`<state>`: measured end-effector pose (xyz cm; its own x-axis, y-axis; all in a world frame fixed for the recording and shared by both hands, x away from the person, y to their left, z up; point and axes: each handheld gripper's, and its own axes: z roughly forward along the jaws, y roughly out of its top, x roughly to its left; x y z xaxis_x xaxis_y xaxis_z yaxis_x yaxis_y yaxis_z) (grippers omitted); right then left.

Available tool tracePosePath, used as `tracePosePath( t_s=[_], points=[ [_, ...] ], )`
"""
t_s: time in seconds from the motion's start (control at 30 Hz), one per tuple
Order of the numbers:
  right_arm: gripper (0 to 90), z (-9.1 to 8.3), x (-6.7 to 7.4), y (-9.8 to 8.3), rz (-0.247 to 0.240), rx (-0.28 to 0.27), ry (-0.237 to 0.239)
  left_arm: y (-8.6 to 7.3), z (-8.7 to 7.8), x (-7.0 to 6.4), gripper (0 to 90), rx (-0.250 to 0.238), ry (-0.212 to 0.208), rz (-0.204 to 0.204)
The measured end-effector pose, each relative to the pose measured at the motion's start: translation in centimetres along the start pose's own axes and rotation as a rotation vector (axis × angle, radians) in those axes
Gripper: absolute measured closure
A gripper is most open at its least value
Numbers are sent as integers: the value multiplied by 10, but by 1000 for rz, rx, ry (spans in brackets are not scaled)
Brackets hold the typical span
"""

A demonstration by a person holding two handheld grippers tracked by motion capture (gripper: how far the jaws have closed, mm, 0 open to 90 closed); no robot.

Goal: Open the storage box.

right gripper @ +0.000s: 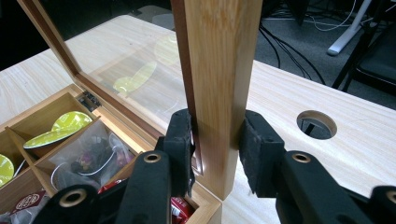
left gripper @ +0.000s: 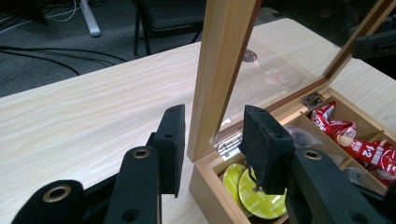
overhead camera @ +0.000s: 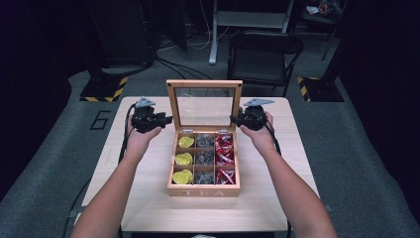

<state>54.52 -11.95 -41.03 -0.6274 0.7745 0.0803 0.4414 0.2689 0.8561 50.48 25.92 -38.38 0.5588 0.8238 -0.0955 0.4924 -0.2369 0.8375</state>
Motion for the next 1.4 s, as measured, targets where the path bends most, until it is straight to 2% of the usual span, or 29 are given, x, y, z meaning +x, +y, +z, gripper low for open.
tracePosePath(
  t_s=[0.03, 0.07, 0.13, 0.3, 0.4, 0.47, 0.6, 0.63, 0.73, 0.83, 0.87, 1.03, 1.3, 1.4],
  points=[
    [651, 0, 0, 0, 4, 2, -1, -1, -1, -1, 598, 12, 1, 4],
    [651, 0, 0, 1, -3, 3, 1, -2, -2, -1, 597, 0, 5, 12],
    [652, 1, -1, 1, 0, 6, 4, -5, -5, -2, 597, -8, -2, -7],
    [653, 2, -2, 3, 3, 12, 0, -11, -10, -4, 596, -4, -1, -14],
    [653, 3, -3, 3, 26, 18, 0, -12, -13, -4, 594, 9, -2, -6],
    [654, 4, -4, 4, 21, 16, 1, -12, -15, -6, 592, 7, -2, 2],
    [655, 6, -5, 5, 43, 20, 1, -12, -17, -11, 588, 10, -13, 12],
    [655, 7, -7, 5, 33, 15, 0, -12, -18, -13, 587, 16, -18, 19],
    [655, 8, -8, 6, 51, 18, 1, -12, -19, -16, 585, 21, -28, 24],
    [655, 9, -8, 6, 68, 22, 3, -12, -20, -20, 580, 21, -32, 24],
    [655, 10, -9, 6, 61, 20, 3, -14, -21, -21, 580, 6, -36, 24],
    [655, 12, -11, 7, 78, 25, 7, -23, -21, -21, 579, 16, -50, 0],
    [655, 14, -13, 8, 98, 31, 9, -34, -20, -17, 578, 17, -45, -39],
    [655, 14, -13, 8, 99, 33, 10, -36, -20, -17, 578, 21, -44, -39]
  ],
)
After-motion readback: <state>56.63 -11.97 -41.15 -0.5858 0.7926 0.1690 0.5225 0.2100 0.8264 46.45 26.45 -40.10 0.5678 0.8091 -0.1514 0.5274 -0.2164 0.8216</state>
